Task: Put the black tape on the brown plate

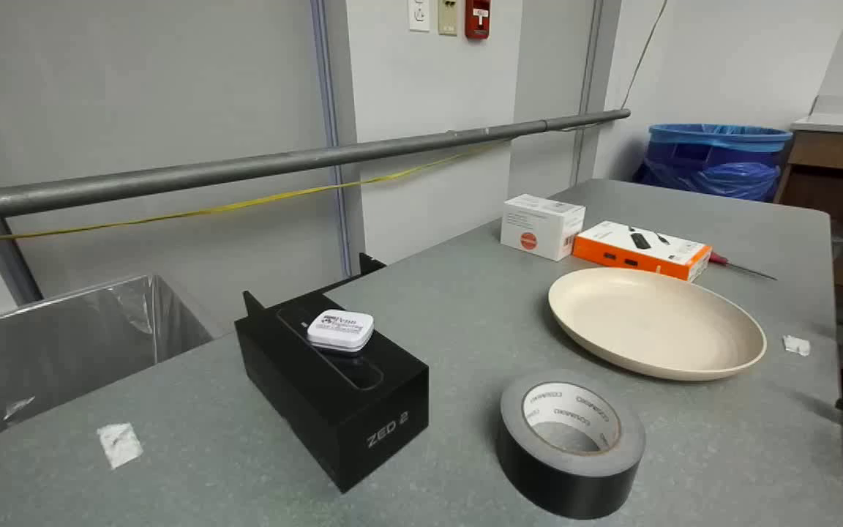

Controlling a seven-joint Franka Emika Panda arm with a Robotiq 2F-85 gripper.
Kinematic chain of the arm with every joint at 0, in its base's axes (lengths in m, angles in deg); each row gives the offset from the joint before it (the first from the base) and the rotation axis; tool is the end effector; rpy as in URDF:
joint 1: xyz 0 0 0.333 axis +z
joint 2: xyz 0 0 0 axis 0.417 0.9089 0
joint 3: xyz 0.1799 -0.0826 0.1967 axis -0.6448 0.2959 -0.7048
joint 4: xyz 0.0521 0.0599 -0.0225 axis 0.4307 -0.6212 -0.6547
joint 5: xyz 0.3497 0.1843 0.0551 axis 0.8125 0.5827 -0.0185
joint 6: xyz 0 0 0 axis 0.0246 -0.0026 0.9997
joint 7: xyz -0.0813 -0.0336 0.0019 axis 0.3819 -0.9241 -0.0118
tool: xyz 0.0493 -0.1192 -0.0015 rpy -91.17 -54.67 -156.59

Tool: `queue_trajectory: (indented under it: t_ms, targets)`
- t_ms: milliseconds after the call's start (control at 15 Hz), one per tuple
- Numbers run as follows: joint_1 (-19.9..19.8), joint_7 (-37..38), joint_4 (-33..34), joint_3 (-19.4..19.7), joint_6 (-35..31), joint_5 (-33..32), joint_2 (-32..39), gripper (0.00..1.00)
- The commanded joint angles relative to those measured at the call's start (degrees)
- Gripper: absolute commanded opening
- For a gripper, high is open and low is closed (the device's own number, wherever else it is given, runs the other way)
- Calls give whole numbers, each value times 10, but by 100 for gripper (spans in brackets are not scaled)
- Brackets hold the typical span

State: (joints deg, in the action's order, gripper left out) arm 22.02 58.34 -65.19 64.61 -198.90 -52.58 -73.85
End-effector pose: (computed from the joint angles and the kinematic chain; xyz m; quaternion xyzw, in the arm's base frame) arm 0.4553 -0.0011 0.4826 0.9900 -0.0336 0.1342 0.0261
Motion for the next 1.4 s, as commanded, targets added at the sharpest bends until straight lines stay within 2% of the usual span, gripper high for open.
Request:
queue_trajectory:
  t_ms: [0, 667, 800, 1067, 1333]
  targets:
    - [5, 2, 1, 4, 1, -3, 1, 100]
    - [8, 0, 7, 9, 9, 8, 5, 100]
    - [12, 2, -3, 1, -17, 6, 18, 100]
    - [55, -21, -59, -7, -48, 53, 56, 100]
    - [105, -60, -126, -26, -137, 95, 117, 100]
